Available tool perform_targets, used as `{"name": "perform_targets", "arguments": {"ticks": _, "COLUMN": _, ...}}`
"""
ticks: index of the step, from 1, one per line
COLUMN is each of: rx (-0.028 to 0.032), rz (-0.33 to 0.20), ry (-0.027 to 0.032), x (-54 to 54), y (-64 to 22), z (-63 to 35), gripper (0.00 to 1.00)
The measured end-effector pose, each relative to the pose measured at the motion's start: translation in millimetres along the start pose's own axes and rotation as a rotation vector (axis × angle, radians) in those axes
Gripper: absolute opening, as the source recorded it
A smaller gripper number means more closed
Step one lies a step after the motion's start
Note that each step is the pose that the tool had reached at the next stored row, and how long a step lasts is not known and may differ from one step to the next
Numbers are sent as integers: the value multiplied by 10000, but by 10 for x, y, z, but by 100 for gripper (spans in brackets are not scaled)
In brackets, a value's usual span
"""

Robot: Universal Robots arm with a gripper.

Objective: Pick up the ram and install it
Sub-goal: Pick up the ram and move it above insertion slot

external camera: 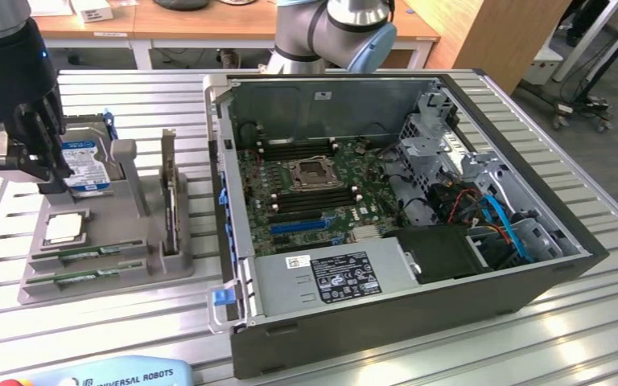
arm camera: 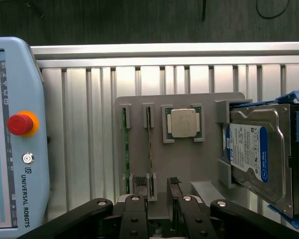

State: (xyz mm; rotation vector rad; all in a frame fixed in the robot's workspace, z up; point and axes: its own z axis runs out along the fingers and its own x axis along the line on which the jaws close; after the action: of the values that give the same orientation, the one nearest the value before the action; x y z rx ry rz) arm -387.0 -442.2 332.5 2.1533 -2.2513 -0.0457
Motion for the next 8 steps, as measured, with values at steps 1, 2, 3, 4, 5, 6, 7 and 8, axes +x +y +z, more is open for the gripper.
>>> {"name": "perform_targets", "arguments": {"ticks": 1, "rx": 2, "rz": 0, "ry": -1, "x": 3, "y": 0, "z": 1, "gripper": 29}}
{"name": "perform_targets", "arguments": {"ticks": 2, "rx": 2, "rz": -2, "ry": -1, "x": 9, "y": -1, "z": 2, "gripper": 29}}
{"name": "perform_targets", "arguments": {"ticks": 3, "rx": 2, "rz": -2, "ry": 0, "x": 15, "y": 0, "z": 1, "gripper": 29}}
{"name": "perform_targets", "arguments": {"ticks": 4, "rx": 0, "rz": -1, "ry": 1, "x": 23, "y": 1, "z": 0, "gripper": 29}}
{"name": "perform_targets", "arguments": {"ticks": 5, "rx": 0, "rz": 0, "ry": 0, "x": 32, "y": 1, "z": 0, "gripper": 29}}
{"name": "perform_targets", "arguments": {"ticks": 6, "rx": 1, "rz": -1, "ry": -1, "x": 38, "y": 2, "z": 1, "gripper": 29}}
{"name": "perform_targets", "arguments": {"ticks": 7, "rx": 1, "rz": -1, "ry": 0, "x": 44, "y": 2, "z": 1, "gripper": 29}}
{"name": "perform_targets", "arguments": {"ticks": 8, "rx": 1, "rz": -1, "ry": -1, "x": 49, "y": 3, "z": 1, "gripper": 29}}
